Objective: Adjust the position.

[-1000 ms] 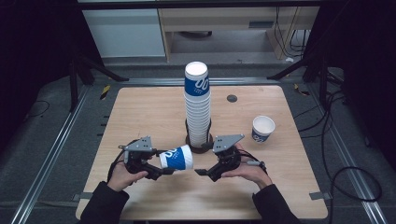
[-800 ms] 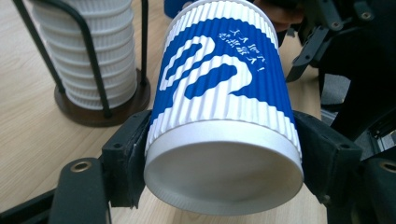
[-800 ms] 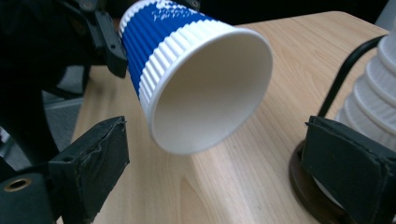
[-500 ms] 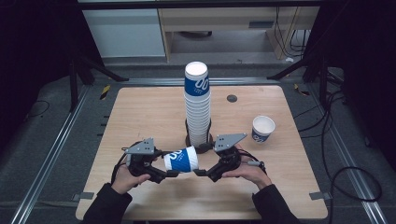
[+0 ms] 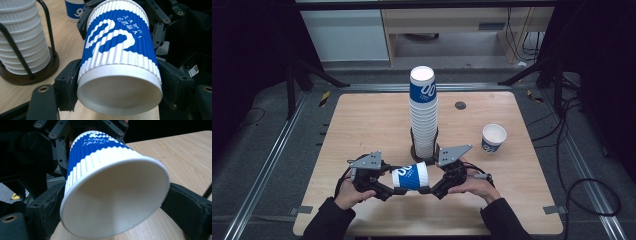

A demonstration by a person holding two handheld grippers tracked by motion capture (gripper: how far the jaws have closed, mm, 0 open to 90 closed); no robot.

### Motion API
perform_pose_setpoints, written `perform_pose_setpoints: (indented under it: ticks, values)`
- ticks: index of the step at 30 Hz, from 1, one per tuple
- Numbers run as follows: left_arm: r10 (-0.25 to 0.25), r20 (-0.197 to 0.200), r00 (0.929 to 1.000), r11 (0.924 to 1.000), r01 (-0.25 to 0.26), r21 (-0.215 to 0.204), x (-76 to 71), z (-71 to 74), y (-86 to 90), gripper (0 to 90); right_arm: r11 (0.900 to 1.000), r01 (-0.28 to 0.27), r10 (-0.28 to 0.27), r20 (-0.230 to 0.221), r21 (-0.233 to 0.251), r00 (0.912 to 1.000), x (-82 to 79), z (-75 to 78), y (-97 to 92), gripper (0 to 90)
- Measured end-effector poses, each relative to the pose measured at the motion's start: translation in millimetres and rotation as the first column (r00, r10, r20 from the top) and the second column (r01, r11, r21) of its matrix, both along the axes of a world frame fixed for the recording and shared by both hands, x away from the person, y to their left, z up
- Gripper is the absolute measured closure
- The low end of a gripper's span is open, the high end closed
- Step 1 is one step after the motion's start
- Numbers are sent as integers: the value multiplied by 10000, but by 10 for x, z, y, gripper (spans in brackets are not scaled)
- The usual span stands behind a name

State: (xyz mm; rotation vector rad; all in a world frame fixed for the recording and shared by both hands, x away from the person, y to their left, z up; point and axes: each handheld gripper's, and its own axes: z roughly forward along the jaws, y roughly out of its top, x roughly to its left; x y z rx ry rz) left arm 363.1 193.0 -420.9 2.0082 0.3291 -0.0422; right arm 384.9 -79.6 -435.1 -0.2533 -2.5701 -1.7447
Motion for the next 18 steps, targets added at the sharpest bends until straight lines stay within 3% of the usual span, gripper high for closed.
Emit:
perform_pose_setpoints:
  ticks: [5,18]
  values:
    - [-217,-6,9998,9997,217,86,-15,-13,-33,263,9991,-424,424,-149,26,9990,-23,-25,36,114]
    - [-75,-15,10000,9995,76,295,-4,-5,-19,223,9986,-513,512,-79,-117,9987,-26,-25,10,163]
